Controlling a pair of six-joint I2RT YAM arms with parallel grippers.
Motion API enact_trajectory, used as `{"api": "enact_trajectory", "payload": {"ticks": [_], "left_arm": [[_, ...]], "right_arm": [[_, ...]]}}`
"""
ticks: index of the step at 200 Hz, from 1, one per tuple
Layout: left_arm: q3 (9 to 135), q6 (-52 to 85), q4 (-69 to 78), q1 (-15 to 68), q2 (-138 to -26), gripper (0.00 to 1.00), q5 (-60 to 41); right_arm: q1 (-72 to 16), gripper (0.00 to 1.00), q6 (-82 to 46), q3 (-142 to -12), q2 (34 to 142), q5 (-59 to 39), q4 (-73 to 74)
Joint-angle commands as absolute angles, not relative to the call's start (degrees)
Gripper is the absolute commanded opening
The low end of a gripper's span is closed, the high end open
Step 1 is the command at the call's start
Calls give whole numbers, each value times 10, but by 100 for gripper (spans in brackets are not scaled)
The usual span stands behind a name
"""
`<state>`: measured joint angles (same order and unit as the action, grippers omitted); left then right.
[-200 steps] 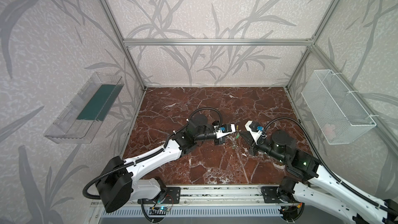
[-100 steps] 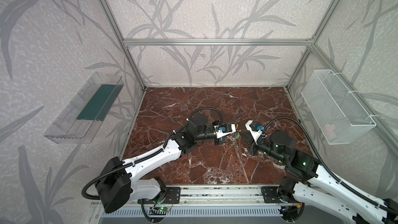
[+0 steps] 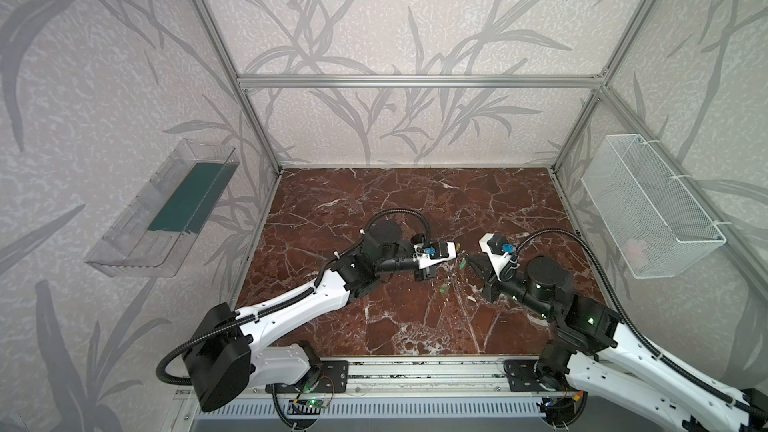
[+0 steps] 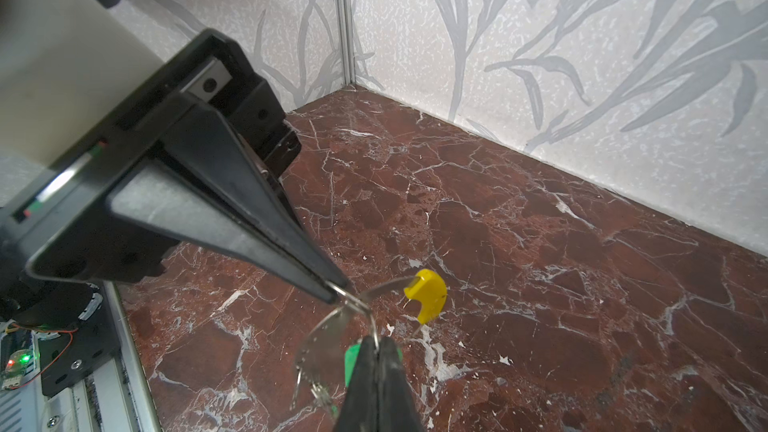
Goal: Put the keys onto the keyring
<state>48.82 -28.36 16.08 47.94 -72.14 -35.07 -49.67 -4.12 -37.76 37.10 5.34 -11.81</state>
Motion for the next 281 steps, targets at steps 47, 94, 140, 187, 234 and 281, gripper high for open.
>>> {"api": "enact_trajectory", "payload": {"ticks": [47,94,140,187,234,281], "left_arm": [[496,-266,189,477,-701,0,-401],[498,-209,222,462,-709,0,-451],[493,-163,263,449,-714,0,-480],[497,-161,258,447,-725,0,-483],[507,-159,256,441,-732,0,-487],[516,-151,257,440,-744,0,-504]], "right_arm": [[-493,0,-65,-355,360,59,-119],[-484,0,-72,-319,335,21,-87],[-467,0,-78,-308,326,-13,-77],[-456,23,-63,-322,322,0,-115],[-454,36,-1,-367,309,23,-188],[-454,30,63,-409,315,-12,-190]]}}
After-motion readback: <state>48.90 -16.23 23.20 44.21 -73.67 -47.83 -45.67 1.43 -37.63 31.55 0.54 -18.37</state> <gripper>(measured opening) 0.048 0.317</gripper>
